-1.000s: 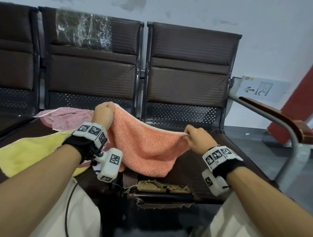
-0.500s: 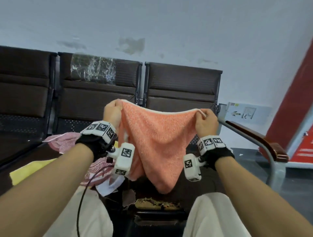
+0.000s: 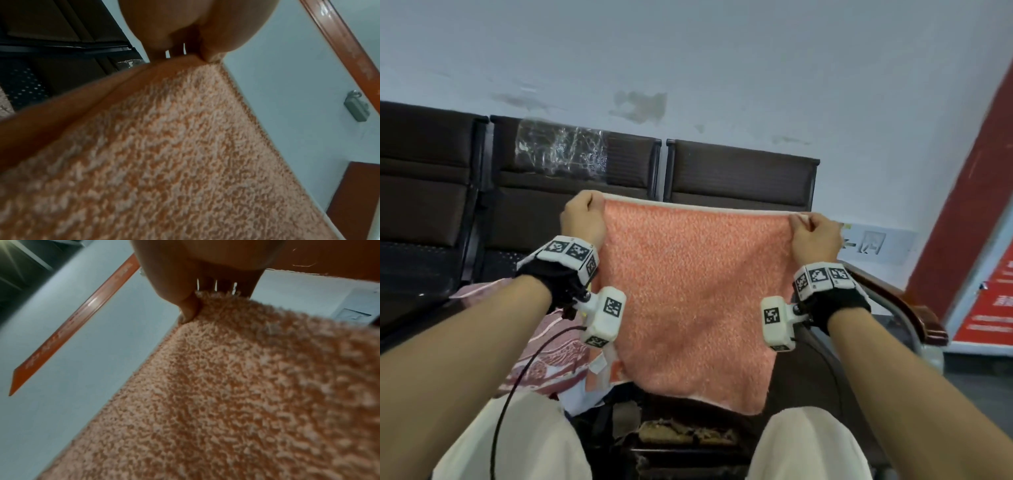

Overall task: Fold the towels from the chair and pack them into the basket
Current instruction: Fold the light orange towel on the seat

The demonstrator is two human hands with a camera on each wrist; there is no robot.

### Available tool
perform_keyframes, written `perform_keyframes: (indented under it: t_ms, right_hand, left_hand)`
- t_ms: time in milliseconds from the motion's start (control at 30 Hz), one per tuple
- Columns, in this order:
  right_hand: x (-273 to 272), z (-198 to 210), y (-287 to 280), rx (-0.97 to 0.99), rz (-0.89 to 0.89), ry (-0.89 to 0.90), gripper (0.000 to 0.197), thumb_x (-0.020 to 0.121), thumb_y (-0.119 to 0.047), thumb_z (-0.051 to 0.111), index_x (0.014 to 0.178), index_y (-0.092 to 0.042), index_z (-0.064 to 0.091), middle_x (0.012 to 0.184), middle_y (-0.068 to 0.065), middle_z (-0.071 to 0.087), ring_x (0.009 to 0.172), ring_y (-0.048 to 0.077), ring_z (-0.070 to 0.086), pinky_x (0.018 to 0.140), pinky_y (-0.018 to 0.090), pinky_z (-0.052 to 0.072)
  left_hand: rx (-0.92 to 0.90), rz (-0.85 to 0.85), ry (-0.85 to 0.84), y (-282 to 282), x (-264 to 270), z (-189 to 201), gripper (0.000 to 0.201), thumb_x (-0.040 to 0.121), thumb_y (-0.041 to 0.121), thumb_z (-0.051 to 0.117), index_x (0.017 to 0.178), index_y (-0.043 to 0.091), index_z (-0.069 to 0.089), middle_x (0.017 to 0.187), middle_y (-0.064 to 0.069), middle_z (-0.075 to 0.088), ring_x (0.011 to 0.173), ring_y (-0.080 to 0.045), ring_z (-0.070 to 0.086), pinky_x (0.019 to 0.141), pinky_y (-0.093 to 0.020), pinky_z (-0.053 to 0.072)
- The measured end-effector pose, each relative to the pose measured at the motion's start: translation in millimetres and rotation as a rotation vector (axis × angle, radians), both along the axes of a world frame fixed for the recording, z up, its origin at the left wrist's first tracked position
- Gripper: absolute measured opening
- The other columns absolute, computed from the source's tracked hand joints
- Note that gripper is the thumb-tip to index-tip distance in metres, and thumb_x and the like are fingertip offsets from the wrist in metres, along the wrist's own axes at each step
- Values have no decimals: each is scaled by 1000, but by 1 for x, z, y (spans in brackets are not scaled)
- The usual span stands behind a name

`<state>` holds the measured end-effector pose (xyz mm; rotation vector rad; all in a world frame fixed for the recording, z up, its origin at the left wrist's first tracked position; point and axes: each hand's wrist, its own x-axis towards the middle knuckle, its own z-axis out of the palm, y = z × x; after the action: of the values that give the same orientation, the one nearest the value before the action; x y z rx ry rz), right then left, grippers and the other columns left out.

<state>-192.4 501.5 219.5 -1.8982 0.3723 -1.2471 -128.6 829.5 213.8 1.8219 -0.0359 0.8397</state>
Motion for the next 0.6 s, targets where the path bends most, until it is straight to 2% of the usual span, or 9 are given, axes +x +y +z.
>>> perform_keyframes:
  t_ms: [100,200,300,367,400,433,500,533,600]
  right_hand:
    - [14,-24,-6,81,-14,96,30,87,-20,60,60,-15,49,59,-3,49,68,19,48,62,20,30]
    - [27,-53,-10,195,-22,241,19,86,-20,56,69,-12,59,68,3,54,75,26,52,67,27,35]
    - [41,-85,-11,247,15,357,18,83,-19,58,82,-6,69,85,14,67,87,34,60,78,33,44]
    - [49,-103,-8,291,69,388,14,81,-17,61,83,-10,72,93,13,71,93,32,62,85,35,49]
    - [52,-111,-4,323,115,398,11,80,-15,62,85,-13,72,92,11,71,91,29,63,83,35,52]
    - [54,-119,0,370,185,396,10,80,-11,63,84,-15,71,87,9,70,84,26,63,72,34,54]
    - [52,-130,10,498,360,362,14,81,-3,60,81,-15,69,72,6,63,63,20,57,47,24,46]
    - [53,-139,15,542,433,362,17,81,-1,59,78,-13,70,69,4,61,57,16,53,42,21,41]
    - [47,-139,26,543,549,381,21,80,1,57,73,-11,72,68,1,63,56,10,54,41,19,40]
  left_hand:
    - [57,-58,105,-5,12,-20,27,96,22,43,93,7,66,92,-13,63,92,-28,57,71,-28,34]
    - [111,-151,196,-11,24,-48,27,96,23,45,92,8,67,97,-17,67,95,-31,61,73,-30,39]
    - [77,-286,265,-17,39,-81,24,97,24,47,88,13,66,92,-20,67,76,-25,59,69,-29,42]
    - [58,-361,324,-22,46,-100,25,97,25,45,88,15,66,77,-9,62,70,-19,53,64,-27,43]
    - [44,-398,350,-25,47,-107,26,97,26,44,88,16,66,72,-2,59,70,-19,53,64,-27,44]
    - [17,-439,375,-28,48,-115,27,97,27,44,89,17,67,71,1,57,72,-19,53,65,-29,44]
    - [-68,-510,419,-35,45,-125,30,97,32,44,88,20,69,75,-1,60,74,-19,56,67,-33,47]
    - [-107,-526,445,-39,45,-133,30,97,34,44,87,21,70,79,-2,62,75,-19,58,67,-34,49]
    - [-131,-547,465,-44,39,-135,30,96,36,45,86,20,69,78,-3,63,74,-17,60,66,-33,51]
